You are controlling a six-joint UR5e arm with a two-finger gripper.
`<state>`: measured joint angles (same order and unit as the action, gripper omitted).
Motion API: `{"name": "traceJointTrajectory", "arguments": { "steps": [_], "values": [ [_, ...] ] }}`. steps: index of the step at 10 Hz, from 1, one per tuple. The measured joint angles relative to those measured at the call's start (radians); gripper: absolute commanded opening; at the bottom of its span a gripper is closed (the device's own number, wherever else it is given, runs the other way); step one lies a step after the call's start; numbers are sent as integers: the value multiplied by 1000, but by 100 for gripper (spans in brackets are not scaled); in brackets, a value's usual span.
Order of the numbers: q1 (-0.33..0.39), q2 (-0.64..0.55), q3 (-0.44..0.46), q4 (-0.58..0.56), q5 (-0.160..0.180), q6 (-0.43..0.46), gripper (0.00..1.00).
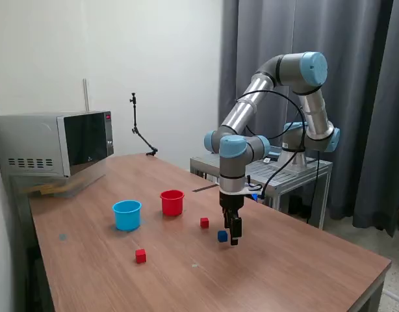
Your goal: Place red objects in the red bin, and blue objects in the blue bin.
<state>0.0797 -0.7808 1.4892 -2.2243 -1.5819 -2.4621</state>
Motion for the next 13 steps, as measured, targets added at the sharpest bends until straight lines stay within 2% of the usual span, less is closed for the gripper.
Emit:
{"name": "traceJointTrajectory", "arguments": {
  "steps": [13],
  "values": [
    [-18,17,-33,1,0,-17,100]
  ]
}}
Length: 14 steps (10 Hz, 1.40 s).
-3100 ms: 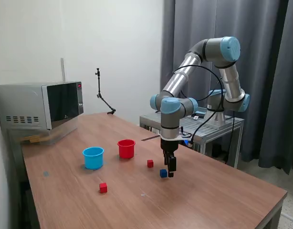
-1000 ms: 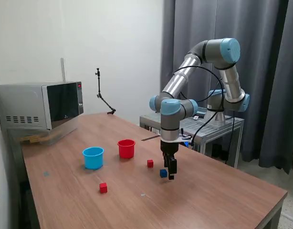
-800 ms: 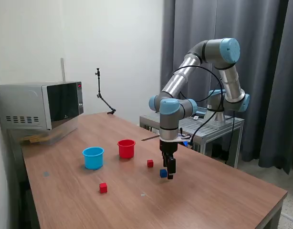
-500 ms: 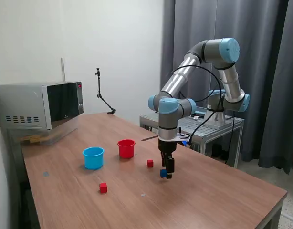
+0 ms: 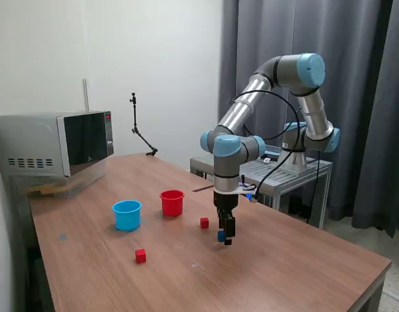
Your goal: Place red objects in the red bin, and blue objects in the blue bin.
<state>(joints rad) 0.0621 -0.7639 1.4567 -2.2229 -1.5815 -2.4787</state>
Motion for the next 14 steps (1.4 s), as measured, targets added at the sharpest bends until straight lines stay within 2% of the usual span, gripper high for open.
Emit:
{"name": "traceJointTrajectory", "arguments": {
  "steps": [5,6,14],
  "values": [
    [2,1,-2,0,0,0,100],
    [3,1,-2,0,0,0,0],
    [7,2,0,0,0,0,0]
  ]
}}
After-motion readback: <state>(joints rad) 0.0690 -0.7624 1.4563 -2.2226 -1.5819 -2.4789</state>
